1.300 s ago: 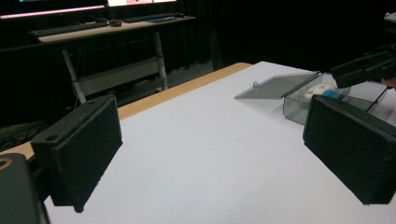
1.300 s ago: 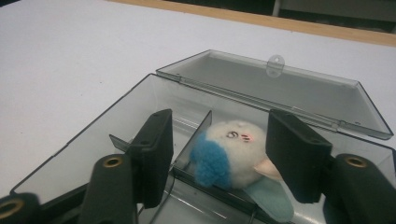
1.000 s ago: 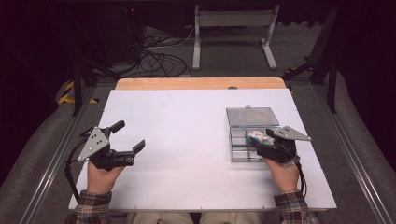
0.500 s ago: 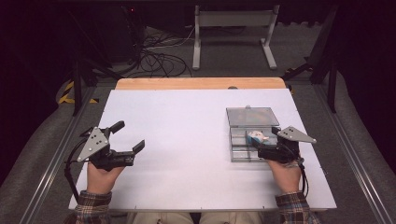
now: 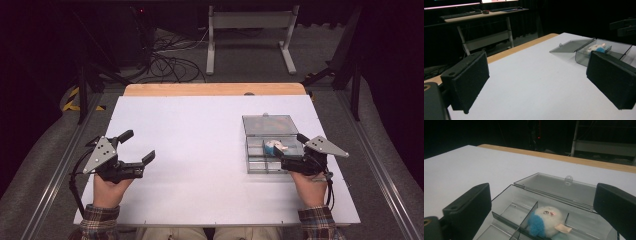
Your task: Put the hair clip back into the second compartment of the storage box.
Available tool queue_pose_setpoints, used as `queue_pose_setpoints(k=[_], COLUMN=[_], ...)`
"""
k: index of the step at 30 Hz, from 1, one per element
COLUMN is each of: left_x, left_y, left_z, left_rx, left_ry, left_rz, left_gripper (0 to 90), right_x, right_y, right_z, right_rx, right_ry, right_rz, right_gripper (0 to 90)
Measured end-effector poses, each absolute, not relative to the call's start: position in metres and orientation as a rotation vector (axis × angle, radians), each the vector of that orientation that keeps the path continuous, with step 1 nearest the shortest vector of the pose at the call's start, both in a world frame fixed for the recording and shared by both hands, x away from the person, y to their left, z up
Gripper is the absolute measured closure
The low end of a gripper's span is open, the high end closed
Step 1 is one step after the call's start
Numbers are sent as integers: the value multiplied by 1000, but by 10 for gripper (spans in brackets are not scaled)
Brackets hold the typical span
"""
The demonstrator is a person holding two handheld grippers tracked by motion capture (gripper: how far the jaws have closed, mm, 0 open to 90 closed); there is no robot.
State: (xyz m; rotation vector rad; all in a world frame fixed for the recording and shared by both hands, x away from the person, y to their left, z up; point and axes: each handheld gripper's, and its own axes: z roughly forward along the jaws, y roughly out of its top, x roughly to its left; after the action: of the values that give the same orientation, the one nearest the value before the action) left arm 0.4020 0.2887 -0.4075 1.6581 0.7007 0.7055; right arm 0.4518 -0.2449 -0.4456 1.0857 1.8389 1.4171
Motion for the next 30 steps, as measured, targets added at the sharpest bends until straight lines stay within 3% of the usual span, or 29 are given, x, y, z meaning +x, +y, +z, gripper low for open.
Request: queue_pose_setpoints(k=[30], left_x=[399], left_y=[291], left_z=[-412], left_rx=[1662], left_ry=[718], left_rz=[698], left_gripper=[50], right_x=[425], right_y=[-275], right_z=[-427], right_rx=[1021], right_ry=[1694], right_rz=[1585], right_gripper=[0])
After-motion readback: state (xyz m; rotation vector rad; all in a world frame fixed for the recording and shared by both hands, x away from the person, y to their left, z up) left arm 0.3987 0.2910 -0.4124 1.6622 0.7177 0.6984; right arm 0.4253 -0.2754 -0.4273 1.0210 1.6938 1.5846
